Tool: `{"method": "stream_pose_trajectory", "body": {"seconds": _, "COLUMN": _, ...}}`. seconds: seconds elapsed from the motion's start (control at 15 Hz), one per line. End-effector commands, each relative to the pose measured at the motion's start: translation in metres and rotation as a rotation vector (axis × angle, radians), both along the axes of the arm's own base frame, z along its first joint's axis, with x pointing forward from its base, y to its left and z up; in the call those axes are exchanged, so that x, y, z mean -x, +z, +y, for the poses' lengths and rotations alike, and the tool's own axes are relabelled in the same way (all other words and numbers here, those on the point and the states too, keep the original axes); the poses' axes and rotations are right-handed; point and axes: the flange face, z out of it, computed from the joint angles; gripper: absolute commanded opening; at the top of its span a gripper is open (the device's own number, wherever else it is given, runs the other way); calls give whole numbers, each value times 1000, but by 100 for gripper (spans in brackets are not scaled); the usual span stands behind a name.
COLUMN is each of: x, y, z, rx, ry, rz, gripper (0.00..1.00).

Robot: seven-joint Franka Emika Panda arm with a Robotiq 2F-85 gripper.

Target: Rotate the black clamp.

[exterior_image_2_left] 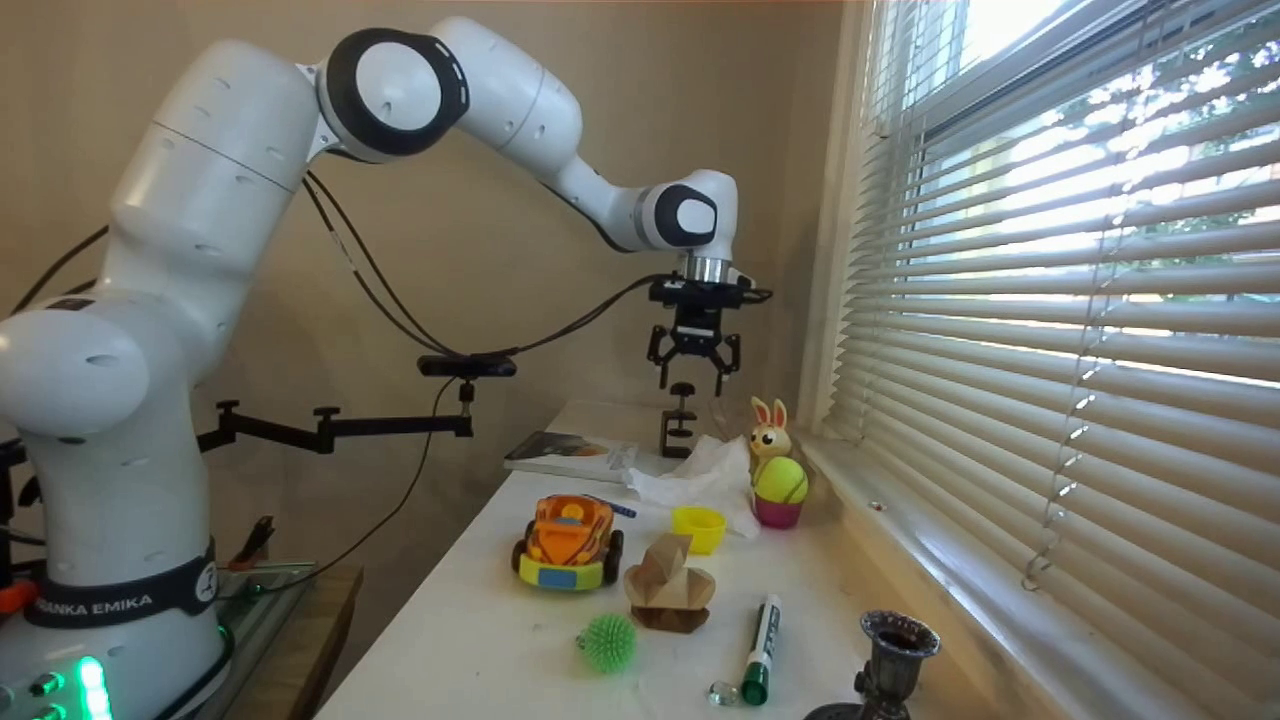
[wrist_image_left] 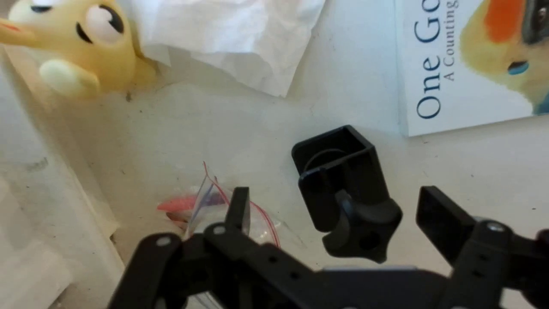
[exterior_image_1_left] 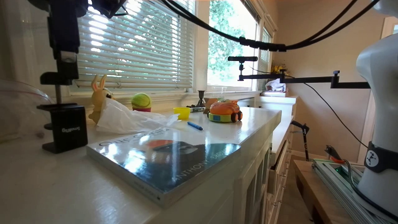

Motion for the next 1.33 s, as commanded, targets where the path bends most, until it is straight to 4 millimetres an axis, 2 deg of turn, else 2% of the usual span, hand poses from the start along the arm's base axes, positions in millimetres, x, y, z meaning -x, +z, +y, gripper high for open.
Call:
{"method": "stream_pose_trajectory", "body": {"seconds": 0.0, "x": 14, "y": 16, "z": -12, "rx": 58, "ry": 18, "rz": -4, "gripper": 100}}
{"method": "stream_pose_trajectory", "body": {"seconds": 0.2, "x": 17, "y": 13, "z": -7, "rx": 46, "ry": 16, "rz": 1, "gripper": 100}}
{"method": "stream_pose_trajectory", "body": {"seconds": 0.8, "x": 16, "y": -18, "z": 9, "rx": 53, "ry": -28, "rz": -24, "gripper": 100}}
{"method": "stream_pose_trajectory", "body": {"seconds": 1.27, "x": 18, "y": -9, "z": 13, "rx": 33, "ry": -75, "rz": -99, "gripper": 100}}
